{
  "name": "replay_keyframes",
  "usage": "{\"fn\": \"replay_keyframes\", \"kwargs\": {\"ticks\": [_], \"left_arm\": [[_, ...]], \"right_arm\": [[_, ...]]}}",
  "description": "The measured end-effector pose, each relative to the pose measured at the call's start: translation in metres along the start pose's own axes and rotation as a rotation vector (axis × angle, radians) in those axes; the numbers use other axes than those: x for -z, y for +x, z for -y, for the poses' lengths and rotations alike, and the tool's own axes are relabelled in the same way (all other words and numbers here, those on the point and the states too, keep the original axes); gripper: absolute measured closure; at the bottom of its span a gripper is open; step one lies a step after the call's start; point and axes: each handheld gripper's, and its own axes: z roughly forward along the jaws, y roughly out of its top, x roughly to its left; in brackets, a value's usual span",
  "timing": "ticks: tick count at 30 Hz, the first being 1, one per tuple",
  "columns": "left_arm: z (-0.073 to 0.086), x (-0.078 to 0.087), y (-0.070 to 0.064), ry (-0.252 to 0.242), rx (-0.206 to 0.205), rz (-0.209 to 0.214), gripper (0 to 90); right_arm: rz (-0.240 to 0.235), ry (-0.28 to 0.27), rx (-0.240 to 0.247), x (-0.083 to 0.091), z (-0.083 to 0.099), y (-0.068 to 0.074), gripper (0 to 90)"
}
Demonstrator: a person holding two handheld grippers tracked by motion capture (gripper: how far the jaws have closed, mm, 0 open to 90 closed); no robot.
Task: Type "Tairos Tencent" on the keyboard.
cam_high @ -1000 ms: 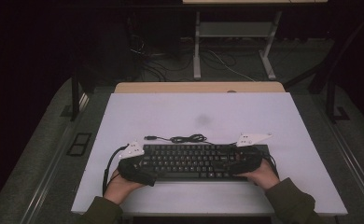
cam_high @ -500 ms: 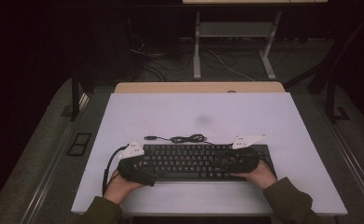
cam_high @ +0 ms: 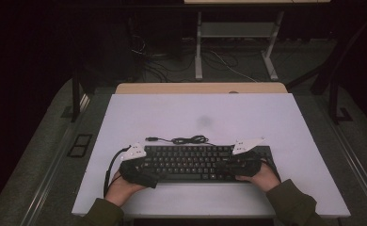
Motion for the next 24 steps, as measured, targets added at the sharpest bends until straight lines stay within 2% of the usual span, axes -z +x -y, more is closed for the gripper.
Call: {"fn": "replay_keyframes", "kwargs": {"ticks": [18, 24], "left_arm": [[-0.006, -0.007, 0.0, -0.009, 0.006, 0.012, 0.0], [-0.009, -0.01, 0.001, -0.014, 0.01, 0.009, 0.0]], "right_arm": [[-0.002, 0.049, 0.008, -0.002, 0.006, -0.002, 89.2], [-0.004, 0.047, -0.001, -0.001, 0.006, -0.003, 89.2]]}}
